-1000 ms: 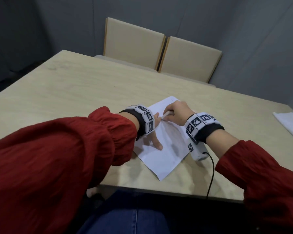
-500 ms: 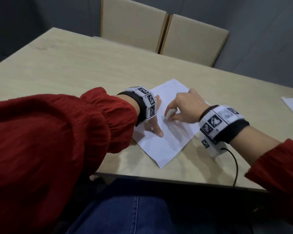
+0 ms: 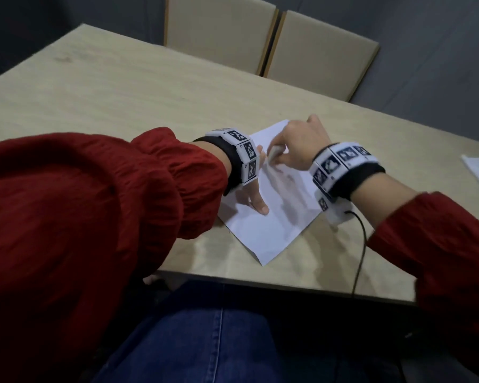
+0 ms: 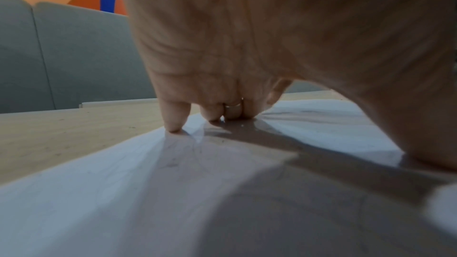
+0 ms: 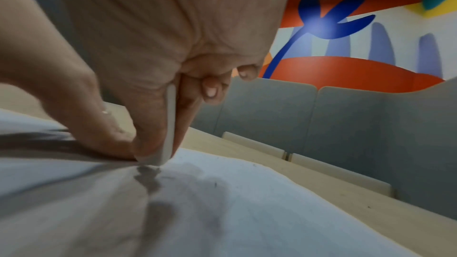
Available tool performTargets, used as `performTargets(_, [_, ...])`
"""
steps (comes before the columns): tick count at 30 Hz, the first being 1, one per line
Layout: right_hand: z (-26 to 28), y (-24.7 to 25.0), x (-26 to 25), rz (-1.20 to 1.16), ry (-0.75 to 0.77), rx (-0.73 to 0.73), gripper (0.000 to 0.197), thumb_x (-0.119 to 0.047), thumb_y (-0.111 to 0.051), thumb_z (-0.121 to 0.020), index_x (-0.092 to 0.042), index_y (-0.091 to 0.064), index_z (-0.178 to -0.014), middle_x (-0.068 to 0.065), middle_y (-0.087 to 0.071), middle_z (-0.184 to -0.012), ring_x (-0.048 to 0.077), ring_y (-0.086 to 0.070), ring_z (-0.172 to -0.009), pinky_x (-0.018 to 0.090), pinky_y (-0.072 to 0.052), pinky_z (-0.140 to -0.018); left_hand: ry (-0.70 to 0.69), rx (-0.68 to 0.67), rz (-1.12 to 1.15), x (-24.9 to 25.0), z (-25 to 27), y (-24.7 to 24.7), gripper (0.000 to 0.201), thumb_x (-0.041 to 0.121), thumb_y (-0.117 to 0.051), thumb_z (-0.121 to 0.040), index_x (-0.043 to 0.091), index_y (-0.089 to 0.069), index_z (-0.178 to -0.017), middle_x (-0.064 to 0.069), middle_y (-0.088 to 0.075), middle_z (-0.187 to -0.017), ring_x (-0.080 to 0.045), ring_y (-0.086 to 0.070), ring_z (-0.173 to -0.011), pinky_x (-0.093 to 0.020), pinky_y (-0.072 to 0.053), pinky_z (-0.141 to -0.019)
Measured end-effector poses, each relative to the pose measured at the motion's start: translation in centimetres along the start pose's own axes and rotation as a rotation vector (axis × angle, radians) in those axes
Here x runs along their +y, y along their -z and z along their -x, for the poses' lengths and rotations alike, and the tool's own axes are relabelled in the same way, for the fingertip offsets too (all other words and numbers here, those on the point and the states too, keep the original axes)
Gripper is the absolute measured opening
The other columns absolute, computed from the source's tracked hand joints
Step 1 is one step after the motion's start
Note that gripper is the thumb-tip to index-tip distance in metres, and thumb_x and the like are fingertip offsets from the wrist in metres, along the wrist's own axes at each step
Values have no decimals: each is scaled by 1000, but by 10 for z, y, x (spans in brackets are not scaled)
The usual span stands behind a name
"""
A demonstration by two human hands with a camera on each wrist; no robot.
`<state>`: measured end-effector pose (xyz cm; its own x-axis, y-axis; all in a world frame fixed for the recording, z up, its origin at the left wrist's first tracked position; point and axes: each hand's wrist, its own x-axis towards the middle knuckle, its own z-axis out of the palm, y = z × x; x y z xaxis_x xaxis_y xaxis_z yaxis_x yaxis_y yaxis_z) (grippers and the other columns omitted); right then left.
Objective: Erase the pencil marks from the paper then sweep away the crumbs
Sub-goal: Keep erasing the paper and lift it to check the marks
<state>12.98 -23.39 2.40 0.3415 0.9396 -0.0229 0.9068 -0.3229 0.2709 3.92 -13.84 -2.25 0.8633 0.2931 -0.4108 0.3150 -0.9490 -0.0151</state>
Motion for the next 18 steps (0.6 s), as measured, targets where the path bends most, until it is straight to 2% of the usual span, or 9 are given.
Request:
performTargets(1, [-7,-1,-2,-2,-26,6,24,-19,-50,-77,-25,-73,-80,-5,-66,-74,20,-54,-76,33,-21,-76,13,-1,19,0,1,0,150,87,-69,-44,19,7,-155,-8,-7,-162,-29,-17,-146,-50,-25,-116])
performTargets(3, [-6,-6,-5,-27,-41,-9,21,-20,-52,-79,-24,-73,-80,-5,-68,-75,20,-55,-77,32,-21,-77,3,10,30,1,3,0,147,85,-70,-46,18,3,-155,-9,-12,-161,-30,-22,-144,-50,-27,-114])
performTargets(5, [15,-10,-6,-84,-10,-20,13,-24,-61,-79,-26,-74,-81,-8,-69,-75,17,-55,-77,30,-19,-76,-26,22,19,1,4,1,139,84,-69,-49,13,-12,-153,-13,-22,-155,-31,-30,-138,-48,-32,-111])
performTargets(7, [40,-11,-3,-116,66,-47,9,-28,-66,-78,-30,-74,-82,-11,-66,-70,17,-53,-74,30,-19,-75,-51,30,-5,1,3,2,143,91,-64,-29,10,-32,-142,-10,-41,-137,-29,-45,-120,-46,-42,-102])
performTargets(9, [49,-7,0,-140,105,-106,6,-33,-68,-80,-34,-74,-82,-17,-56,-59,13,-48,-69,29,-22,-76,-63,21,-26,2,2,2,155,93,-51,-10,9,-38,-139,-8,-47,-133,-29,-50,-114,-45,-45,-98])
performTargets(10, [44,-4,1,-150,109,-113,6,-34,-69,-80,-35,-73,-83,-20,-50,-55,11,-46,-66,28,-22,-77,-65,23,-32,2,1,3,157,93,-48,-7,8,-39,-138,-9,-48,-133,-30,-51,-115,-45,-45,-98])
performTargets(12, [23,-4,6,-175,56,-35,10,-30,-67,-81,-33,-75,-87,-20,-47,-54,9,-42,-64,27,-19,-79,-61,37,-30,2,2,5,159,94,-48,-9,8,-36,-143,-9,-44,-142,-31,-47,-124,-47,-42,-103])
performTargets(15, [-4,-6,6,-191,-71,36,18,-23,-61,-79,-30,-76,-86,-17,-51,-58,13,-41,-72,29,-22,-81,-55,54,6,0,4,3,151,91,-65,-35,14,-11,-154,-10,-22,-158,-33,-29,-142,-51,-30,-113])
performTargets(18, [6,-12,1,-238,-61,-7,14,-23,-66,-76,-30,-77,-83,-19,-61,-63,10,-44,-73,29,-26,-86,-48,59,10,0,4,1,148,91,-65,-37,12,-16,-152,-12,-26,-155,-33,-33,-139,-51,-31,-111])
